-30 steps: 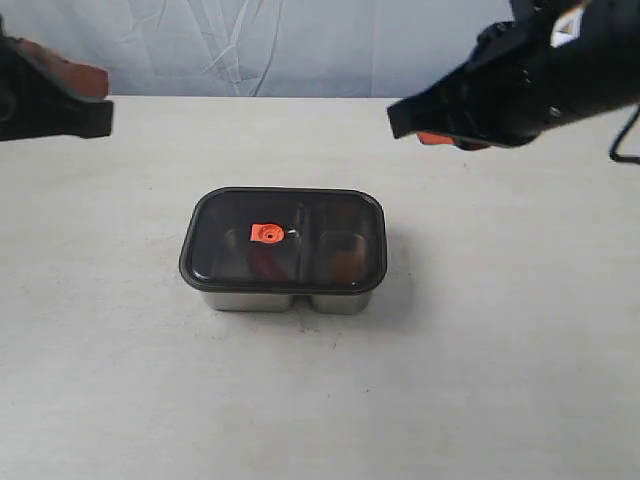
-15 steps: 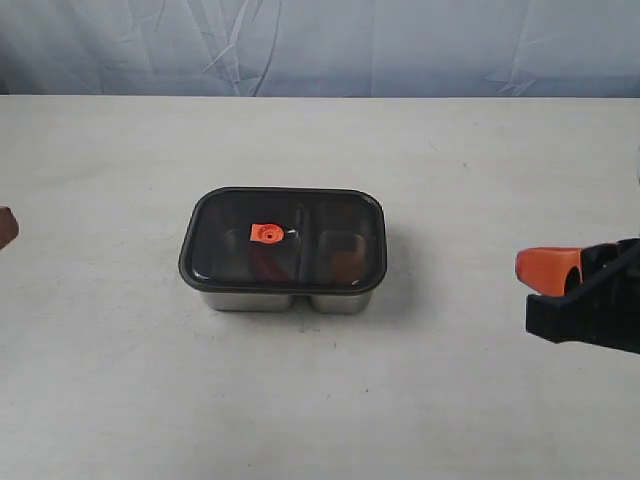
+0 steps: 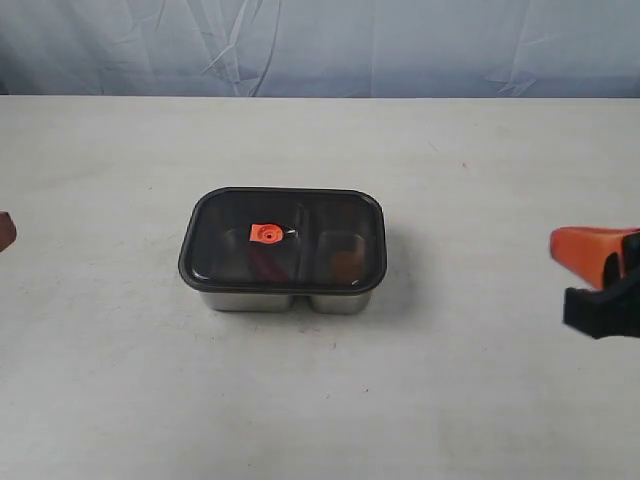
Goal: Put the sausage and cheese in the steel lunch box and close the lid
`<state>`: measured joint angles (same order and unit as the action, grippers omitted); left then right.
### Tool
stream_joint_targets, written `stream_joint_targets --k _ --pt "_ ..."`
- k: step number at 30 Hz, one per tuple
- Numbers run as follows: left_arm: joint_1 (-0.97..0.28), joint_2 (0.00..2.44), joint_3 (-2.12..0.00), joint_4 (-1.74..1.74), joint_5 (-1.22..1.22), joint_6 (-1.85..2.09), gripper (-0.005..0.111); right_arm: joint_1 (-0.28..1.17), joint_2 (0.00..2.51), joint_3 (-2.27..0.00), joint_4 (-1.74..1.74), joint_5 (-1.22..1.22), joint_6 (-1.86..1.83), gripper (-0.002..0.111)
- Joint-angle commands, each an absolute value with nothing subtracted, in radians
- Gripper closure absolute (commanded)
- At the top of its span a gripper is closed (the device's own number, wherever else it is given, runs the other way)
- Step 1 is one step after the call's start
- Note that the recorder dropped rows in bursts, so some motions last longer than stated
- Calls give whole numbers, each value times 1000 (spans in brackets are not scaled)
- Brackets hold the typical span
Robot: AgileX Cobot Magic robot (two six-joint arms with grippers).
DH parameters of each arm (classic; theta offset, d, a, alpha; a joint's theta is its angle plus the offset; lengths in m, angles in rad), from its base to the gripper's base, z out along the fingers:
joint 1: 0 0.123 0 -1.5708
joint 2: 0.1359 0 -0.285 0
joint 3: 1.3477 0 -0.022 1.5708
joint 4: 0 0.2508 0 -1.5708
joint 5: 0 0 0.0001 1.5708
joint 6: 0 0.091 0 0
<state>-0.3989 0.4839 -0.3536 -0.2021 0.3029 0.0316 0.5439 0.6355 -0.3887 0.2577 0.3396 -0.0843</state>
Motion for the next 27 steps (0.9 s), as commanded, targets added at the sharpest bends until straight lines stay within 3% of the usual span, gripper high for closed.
stream_joint_targets --k 1,5,9,27 --pt "-401 478 -350 -183 292 29 107 326 527 -385 206 328 -104 109" --pt "-401 478 -350 -182 292 29 107 106 416 -385 173 369 -104 109" --pt "-401 478 -350 -182 292 29 107 0 353 -385 138 424 -104 109" --pt "-401 478 -350 -182 292 29 107 0 33 -69 10 375 42 109"
